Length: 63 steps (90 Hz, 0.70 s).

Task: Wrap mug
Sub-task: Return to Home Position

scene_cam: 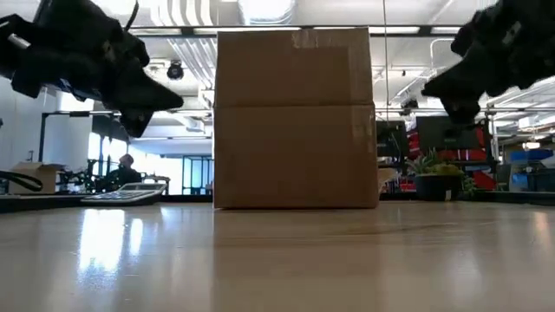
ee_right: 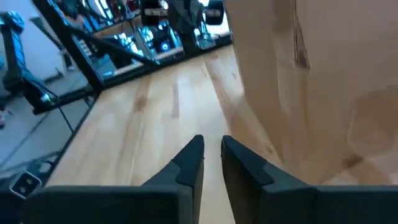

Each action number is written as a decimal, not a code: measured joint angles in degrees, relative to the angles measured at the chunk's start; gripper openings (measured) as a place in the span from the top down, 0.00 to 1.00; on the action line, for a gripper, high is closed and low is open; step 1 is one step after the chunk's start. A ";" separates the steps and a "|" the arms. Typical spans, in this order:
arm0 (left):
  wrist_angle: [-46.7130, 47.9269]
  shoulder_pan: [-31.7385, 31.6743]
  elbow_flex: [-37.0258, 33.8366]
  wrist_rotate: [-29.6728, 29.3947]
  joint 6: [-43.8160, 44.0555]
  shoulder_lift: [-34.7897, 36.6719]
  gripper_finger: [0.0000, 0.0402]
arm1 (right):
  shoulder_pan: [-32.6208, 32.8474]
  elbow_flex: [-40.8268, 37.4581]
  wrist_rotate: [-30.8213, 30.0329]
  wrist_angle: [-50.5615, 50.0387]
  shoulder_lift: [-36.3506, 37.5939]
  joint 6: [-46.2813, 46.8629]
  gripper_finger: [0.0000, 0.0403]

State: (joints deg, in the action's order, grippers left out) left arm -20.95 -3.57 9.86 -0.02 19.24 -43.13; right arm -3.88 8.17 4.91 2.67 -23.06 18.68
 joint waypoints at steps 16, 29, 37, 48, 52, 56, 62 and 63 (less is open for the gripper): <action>-4.05 0.78 -2.49 0.60 -5.80 0.69 0.99 | 0.00 -3.21 0.04 1.19 1.99 -3.19 0.85; -10.55 0.87 -6.82 0.60 -7.12 2.94 0.99 | 0.00 -5.49 0.02 1.10 5.15 -3.19 0.83; -12.33 0.87 -9.34 0.54 -7.01 4.70 1.00 | 0.00 -7.10 0.04 1.01 7.61 -3.22 0.82; -9.93 0.87 -9.24 0.65 -7.12 7.65 1.00 | 0.00 -7.46 -0.11 0.61 10.90 -5.06 0.81; -9.85 0.87 -9.26 0.64 -7.23 8.66 1.00 | 0.00 -7.46 -0.24 0.80 12.05 -5.76 0.80; -8.70 0.87 -9.26 0.67 -7.51 9.88 0.99 | 0.00 -7.46 -0.40 0.42 13.20 -5.94 0.80; -5.55 0.87 -9.26 1.02 -7.88 12.29 0.99 | 0.00 -7.46 -0.41 -0.98 14.76 -6.27 0.80; -4.93 0.87 -9.26 1.06 -7.89 12.74 0.99 | 0.00 -7.46 -0.43 -1.20 15.04 -6.28 0.79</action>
State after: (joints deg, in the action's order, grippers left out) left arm -25.88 -2.70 0.60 1.04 11.35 -30.40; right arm -3.88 0.71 4.48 1.47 -8.02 12.40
